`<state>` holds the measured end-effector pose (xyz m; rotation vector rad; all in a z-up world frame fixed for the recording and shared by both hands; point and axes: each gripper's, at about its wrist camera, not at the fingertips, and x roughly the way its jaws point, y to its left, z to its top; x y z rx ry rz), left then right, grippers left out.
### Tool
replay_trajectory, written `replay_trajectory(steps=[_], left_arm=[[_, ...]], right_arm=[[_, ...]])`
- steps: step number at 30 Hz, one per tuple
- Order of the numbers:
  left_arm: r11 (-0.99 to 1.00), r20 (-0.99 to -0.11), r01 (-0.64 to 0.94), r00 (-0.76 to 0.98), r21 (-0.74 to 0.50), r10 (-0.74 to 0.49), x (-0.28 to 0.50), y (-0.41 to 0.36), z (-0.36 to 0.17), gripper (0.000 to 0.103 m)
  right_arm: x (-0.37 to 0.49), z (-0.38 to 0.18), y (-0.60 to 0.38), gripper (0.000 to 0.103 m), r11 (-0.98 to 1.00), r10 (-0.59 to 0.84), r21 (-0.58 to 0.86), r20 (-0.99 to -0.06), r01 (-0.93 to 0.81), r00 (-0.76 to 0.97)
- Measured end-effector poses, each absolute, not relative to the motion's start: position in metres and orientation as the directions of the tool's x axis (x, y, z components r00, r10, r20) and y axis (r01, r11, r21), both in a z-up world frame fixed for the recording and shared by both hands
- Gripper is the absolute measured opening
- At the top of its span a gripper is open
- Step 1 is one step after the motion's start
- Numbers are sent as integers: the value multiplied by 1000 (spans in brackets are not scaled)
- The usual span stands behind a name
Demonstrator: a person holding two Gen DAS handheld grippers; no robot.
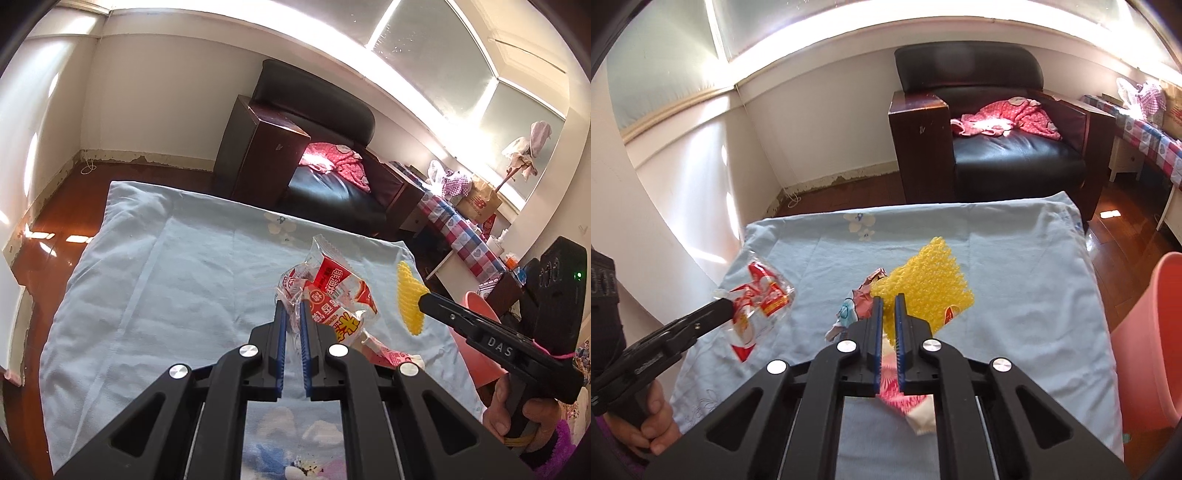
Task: Collect trash
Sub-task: 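Grasp the red printed snack wrapper with the left tool while the right tool grasps the yellow mesh sleeve, then carry the red wrapper and yellow sleeve over the pink bucket with both tools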
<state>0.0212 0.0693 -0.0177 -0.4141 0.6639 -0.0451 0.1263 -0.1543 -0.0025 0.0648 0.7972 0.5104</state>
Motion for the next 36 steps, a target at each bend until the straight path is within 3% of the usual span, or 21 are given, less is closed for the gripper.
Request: replay_trajectory(steps=[17,36], left_arm=[[951,-570,24,796,-308,-205,15,8,7,6],[943,-550,216,770,-253,-324,24,-94,20,7]], right_arm=[[61,25,-220,6,922,383,193,-573,-335,725],[44,24,-313,6,966,245,212,-548,-151,799]])
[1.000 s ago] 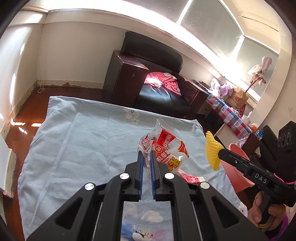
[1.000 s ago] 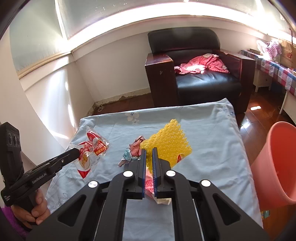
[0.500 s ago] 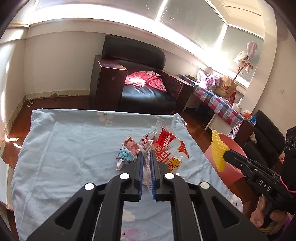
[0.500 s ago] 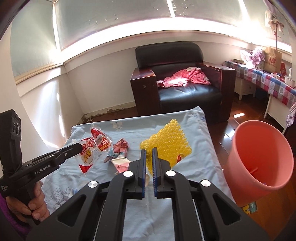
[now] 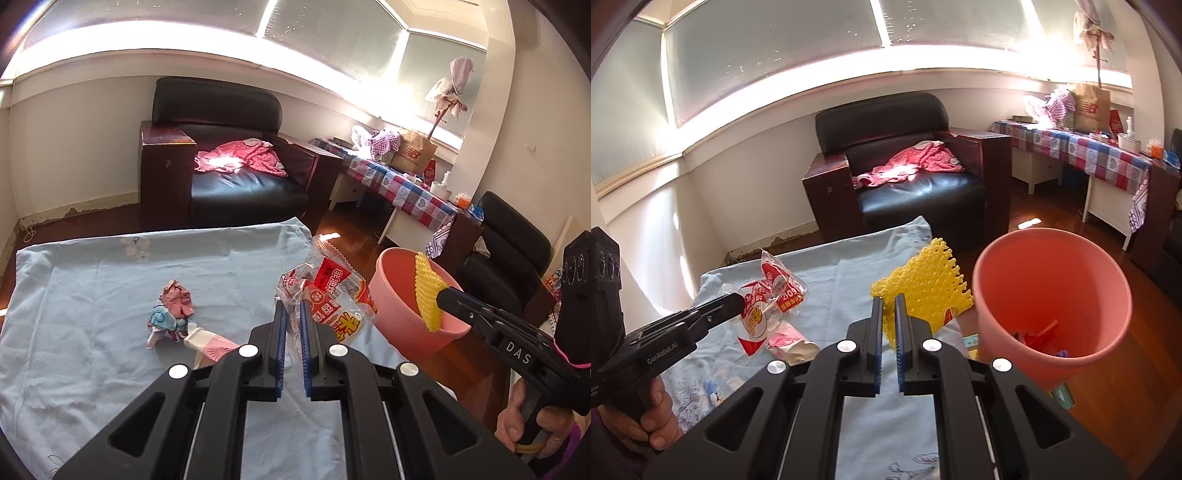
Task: Collect trash
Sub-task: 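Carry the red wrapper and yellow sleeve over the pink bucket with both tools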
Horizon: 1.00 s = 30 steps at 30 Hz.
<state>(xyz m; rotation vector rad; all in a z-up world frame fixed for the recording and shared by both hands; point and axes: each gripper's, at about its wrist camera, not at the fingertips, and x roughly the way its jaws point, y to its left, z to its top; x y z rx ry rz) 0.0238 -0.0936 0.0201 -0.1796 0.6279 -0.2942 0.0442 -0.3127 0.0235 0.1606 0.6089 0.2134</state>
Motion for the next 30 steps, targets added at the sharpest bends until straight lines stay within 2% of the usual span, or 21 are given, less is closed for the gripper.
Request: replay_trajectory(steps=[17,30], left_arm=[[926,-564,309,734,-217,-377,40,-151,19,7],[904,-543,380,726,-194,-422,59,-195,27,7]], right_arm=[[41,17,-372,6,969,162,246,-538,-30,827],[42,7,-398,6,964,123,263,-538,27,834]])
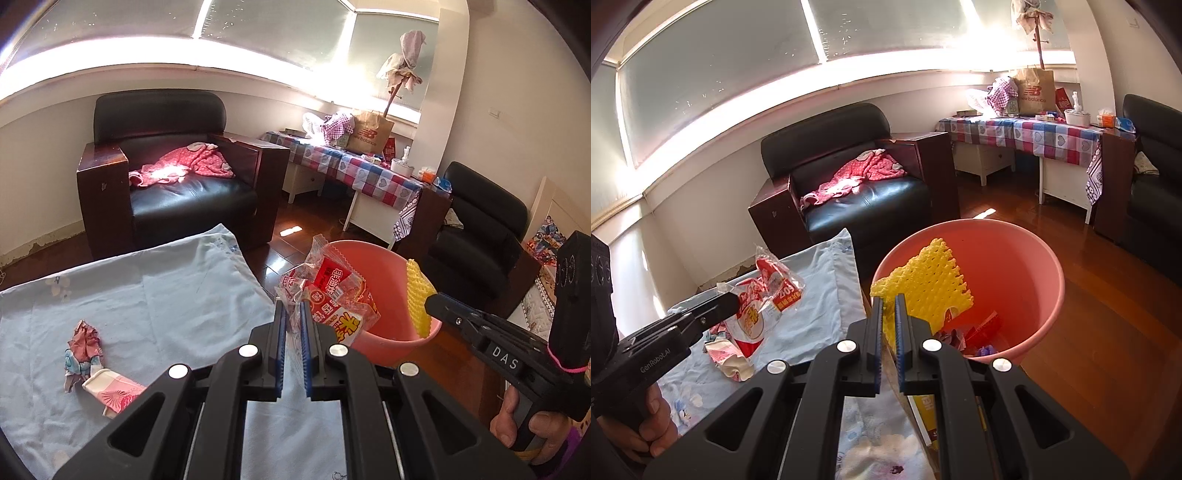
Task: Collect trash
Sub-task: 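Carry the red wrapper and yellow sleeve over the pink bucket with both tools, then open both tools to drop the wrapper and sleeve into the bucket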
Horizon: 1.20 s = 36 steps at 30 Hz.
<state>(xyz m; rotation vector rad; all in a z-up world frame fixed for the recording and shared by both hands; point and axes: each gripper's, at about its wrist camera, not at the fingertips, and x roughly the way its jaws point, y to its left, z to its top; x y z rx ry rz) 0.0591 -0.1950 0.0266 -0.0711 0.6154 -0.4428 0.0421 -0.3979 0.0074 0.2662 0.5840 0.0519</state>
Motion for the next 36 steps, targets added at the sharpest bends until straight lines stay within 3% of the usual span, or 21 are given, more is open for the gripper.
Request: replay_trajectory(steps=[10,36], left_arm=[[888,-526,426,723,-172,-448,73,-234,35,7],[873,-600,468,663,-135,-448,115,-295,3,7]], right_arm=[[49,1,-412,6,962,96,266,-540,61,836],[73,-21,-425,6,959,50,253,-590,126,806]])
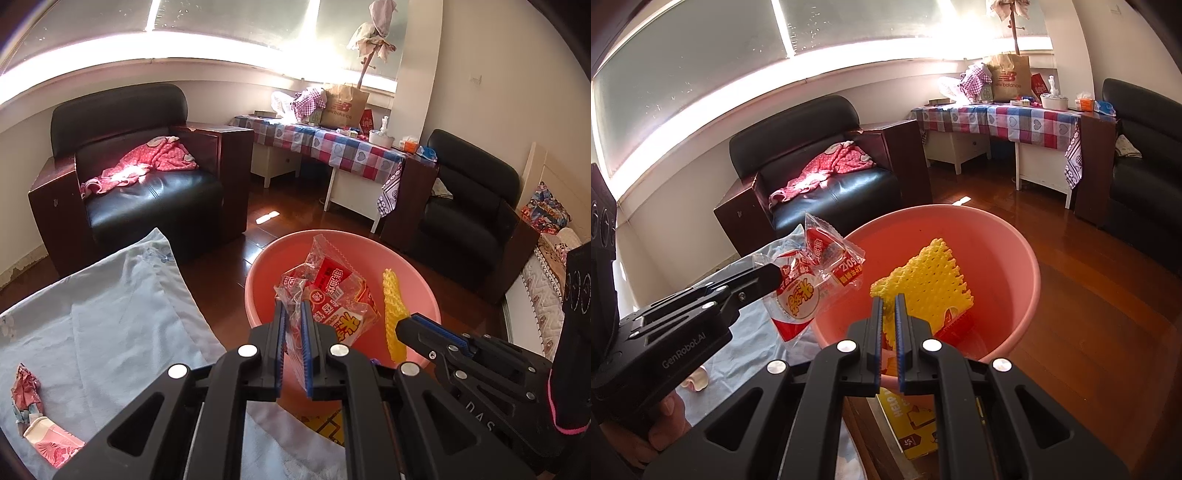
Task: Collect trash
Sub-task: 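Open both tools to drop the wrapper and sleeve into the bucket, then move both open tools back over the remaining trash on the bed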
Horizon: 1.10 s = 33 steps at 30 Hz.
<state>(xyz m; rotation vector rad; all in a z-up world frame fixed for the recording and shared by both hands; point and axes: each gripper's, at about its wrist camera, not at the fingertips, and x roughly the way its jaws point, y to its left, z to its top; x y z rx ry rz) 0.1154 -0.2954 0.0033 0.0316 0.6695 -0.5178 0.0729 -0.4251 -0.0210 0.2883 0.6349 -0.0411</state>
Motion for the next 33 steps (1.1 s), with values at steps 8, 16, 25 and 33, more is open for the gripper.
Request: replay_trajectory(steps=[8,16,25,33], left_arm=[[869,-592,473,663,-143,-458,119,-299,3,14],[856,-566,494,668,-149,-484,113,-296,7,38],[859,-546,481,678,-177,-493,105,-285,18,52],[865,-518,469,702,-180,-488,91,-270,29,54]], right_arm=[[74,-22,-426,6,960,36,245,-591,136,806],[75,-24,-428,7,960,24,237,-601,149,799],[79,-25,-432,20,960,24,233,-625,157,780],[74,-19,-425,31,960,22,236,-606,153,795]])
